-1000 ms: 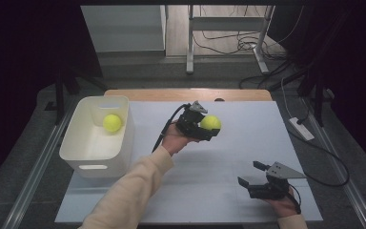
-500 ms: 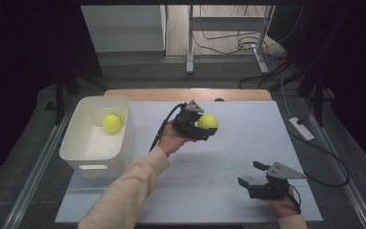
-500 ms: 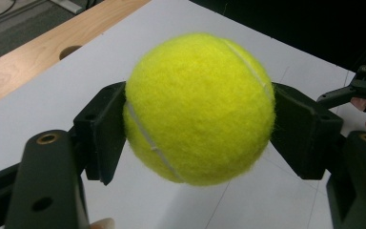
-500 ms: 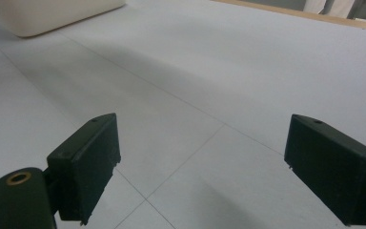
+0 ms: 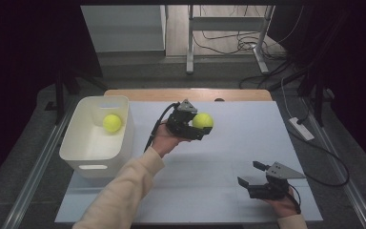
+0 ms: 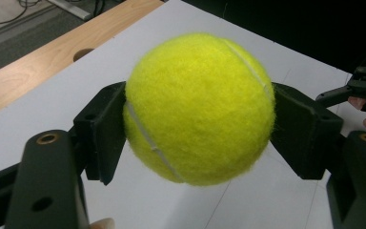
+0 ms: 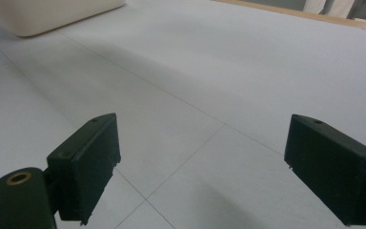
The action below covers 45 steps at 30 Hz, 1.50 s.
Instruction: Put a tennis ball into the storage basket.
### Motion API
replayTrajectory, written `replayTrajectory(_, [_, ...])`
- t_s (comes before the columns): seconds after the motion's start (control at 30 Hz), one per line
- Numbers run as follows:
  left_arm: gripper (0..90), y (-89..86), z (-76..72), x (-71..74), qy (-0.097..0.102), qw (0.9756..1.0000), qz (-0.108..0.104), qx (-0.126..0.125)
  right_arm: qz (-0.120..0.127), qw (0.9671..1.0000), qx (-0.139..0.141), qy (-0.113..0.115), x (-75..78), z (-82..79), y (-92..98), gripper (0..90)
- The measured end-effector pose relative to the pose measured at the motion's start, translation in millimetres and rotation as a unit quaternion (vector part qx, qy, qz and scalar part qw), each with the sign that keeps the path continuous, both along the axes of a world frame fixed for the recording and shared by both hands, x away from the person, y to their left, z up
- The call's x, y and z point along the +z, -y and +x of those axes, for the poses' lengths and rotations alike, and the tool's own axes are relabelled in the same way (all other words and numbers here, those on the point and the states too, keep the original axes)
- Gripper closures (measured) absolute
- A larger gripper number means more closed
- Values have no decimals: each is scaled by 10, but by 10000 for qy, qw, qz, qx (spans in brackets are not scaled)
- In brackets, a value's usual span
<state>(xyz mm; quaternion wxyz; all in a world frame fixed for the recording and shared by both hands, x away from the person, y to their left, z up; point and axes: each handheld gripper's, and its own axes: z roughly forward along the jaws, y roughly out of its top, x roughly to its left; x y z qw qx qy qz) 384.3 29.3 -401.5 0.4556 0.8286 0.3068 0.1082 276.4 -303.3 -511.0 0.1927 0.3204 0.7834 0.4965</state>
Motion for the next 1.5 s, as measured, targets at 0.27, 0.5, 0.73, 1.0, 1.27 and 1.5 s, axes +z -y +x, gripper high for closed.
replayTrajectory(0.27, [272,-109,-19,26,30,10000,-15,77,-19,10000,-2,2,1,-4,-4,117])
replayTrajectory(0.5, [272,-225,-37,37,43,9998,-78,179,-17,10000,-9,-1,1,-5,-4,117])
replayTrajectory(0.73, [272,-349,-75,80,101,9995,-149,271,-20,10000,-1,14,3,-4,-8,118])
replayTrajectory(1.0, [272,-449,-119,108,114,9993,-130,347,-6,10000,11,15,5,-2,-6,118])
replayTrajectory(1.27, [271,-508,-164,137,164,9991,-149,364,2,10000,11,15,6,-2,-6,118])
replayTrajectory(1.5, [272,-601,-199,172,203,9987,-201,419,-7,10000,2,18,6,-4,-4,118])
